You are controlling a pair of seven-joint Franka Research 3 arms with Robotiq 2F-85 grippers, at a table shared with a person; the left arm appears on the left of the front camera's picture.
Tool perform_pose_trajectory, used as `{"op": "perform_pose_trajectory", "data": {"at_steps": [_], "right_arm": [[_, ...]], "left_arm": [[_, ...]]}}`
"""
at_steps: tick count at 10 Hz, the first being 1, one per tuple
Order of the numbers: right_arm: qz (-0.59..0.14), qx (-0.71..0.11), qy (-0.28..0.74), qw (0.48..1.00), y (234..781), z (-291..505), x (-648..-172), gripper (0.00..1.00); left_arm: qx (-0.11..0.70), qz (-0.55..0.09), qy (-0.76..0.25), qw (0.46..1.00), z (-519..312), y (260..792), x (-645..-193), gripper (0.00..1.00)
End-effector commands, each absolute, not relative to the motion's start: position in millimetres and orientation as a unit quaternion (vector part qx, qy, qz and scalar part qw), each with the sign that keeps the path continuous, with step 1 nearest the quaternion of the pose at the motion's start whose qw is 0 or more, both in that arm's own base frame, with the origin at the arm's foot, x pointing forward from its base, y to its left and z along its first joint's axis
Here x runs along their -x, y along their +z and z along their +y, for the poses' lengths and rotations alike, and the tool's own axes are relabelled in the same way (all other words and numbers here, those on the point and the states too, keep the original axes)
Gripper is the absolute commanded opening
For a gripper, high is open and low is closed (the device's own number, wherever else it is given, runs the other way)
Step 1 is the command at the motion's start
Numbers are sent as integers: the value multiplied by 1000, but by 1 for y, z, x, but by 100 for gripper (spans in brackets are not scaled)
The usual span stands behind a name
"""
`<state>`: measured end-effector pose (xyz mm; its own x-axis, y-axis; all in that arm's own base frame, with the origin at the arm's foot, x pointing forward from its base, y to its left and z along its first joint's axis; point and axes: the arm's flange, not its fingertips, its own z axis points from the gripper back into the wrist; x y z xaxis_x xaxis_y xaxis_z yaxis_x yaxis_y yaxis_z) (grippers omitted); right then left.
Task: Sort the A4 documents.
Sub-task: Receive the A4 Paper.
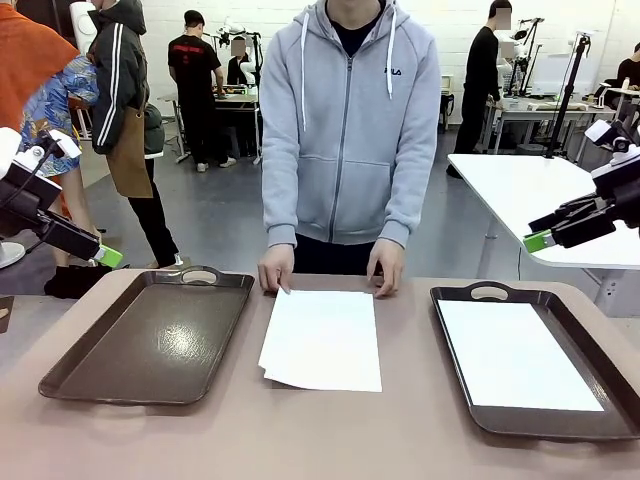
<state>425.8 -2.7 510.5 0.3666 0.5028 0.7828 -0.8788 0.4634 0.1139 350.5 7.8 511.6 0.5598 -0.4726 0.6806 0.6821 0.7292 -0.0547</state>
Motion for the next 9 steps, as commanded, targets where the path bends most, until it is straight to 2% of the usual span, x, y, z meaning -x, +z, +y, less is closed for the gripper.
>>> {"op": "perform_pose_trajectory", "data": {"at_steps": [1,9], "right_arm": [[-349,-270,444,780,512,-2,-425,100],[-349,-270,444,780,512,-2,-425,100]], "left_arm": [[162,-331,-333,868,8,511,-350,100],[162,-331,-333,868,8,511,-350,100]]}}
